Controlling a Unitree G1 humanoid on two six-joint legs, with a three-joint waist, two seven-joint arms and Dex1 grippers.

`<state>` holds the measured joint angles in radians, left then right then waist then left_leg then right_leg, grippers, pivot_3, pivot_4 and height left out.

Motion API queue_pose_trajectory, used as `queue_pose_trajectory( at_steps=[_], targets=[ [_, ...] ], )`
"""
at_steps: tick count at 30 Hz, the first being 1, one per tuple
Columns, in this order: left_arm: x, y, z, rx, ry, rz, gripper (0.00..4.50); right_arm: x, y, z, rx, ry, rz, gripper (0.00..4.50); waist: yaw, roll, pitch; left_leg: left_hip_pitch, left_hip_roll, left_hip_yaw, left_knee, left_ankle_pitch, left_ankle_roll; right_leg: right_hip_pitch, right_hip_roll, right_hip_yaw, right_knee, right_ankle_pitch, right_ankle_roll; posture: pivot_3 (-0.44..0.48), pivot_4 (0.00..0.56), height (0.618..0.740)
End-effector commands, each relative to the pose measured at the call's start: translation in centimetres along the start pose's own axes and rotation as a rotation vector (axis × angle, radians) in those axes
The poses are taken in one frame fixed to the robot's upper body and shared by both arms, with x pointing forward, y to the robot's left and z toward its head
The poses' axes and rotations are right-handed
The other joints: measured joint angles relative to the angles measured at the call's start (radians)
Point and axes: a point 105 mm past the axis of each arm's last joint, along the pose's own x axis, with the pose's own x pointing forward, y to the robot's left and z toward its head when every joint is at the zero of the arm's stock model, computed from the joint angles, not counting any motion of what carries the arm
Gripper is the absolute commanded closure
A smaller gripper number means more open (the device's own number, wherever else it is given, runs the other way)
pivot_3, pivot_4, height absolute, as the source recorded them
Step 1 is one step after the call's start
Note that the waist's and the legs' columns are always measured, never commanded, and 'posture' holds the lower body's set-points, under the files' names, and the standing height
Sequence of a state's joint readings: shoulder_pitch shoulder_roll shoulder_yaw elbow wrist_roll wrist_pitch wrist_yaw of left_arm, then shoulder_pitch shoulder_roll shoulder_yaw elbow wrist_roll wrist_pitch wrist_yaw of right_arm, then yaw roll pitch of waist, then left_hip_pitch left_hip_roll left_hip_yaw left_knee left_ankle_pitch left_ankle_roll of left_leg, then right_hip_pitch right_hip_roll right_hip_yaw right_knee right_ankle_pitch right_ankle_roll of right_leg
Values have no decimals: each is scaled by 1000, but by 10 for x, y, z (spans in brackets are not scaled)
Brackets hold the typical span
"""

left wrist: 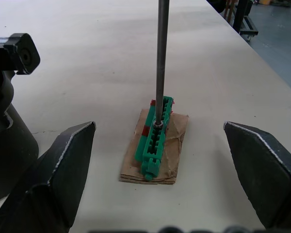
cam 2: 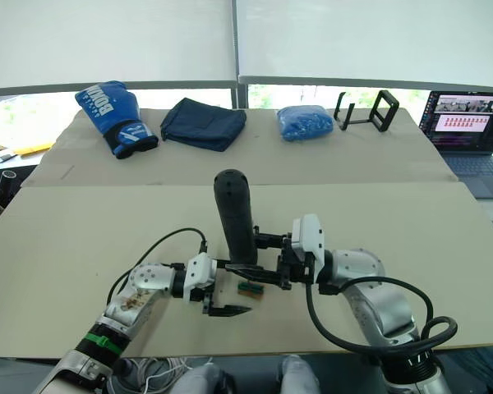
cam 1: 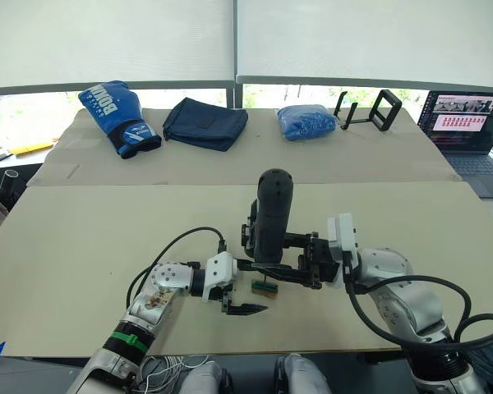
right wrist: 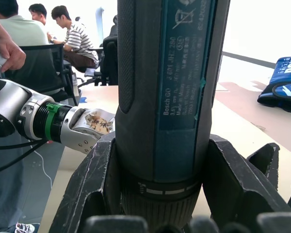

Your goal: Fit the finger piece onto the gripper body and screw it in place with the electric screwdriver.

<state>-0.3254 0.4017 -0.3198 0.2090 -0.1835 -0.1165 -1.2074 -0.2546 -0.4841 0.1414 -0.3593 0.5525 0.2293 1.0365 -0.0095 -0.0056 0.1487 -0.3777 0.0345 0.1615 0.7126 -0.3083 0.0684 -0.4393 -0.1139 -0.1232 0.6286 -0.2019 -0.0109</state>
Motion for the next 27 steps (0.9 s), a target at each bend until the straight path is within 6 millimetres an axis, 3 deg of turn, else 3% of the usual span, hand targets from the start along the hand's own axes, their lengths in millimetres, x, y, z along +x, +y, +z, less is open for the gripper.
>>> queue_pose_trajectory(
  at_steps=[1, 17, 27],
  targets=[
    [-3, -8, -18, -63, 50, -13, 33, 2, 2, 13, -45, -32, 18, 2567, 0, 0, 0, 0, 0, 0, 0, 0, 0, 0, 0, 0, 0, 0, 0, 0, 150, 740],
    [-7, -8, -2, -48, -43, -24, 33, 7, 7, 46, -82, -126, 74, 2567, -1, 0, 0, -2, 0, 0, 0, 0, 0, -1, 0, 0, 0, 0, 0, 0, 150, 740],
    [-39, -7, 22, -30, -197, 12, 33, 6, 10, 66, -109, -134, 93, 2567, 1, 0, 0, -5, 0, -1, 0, 0, 0, -4, -1, -1, -1, 0, 0, 0, 150, 740]
  ],
)
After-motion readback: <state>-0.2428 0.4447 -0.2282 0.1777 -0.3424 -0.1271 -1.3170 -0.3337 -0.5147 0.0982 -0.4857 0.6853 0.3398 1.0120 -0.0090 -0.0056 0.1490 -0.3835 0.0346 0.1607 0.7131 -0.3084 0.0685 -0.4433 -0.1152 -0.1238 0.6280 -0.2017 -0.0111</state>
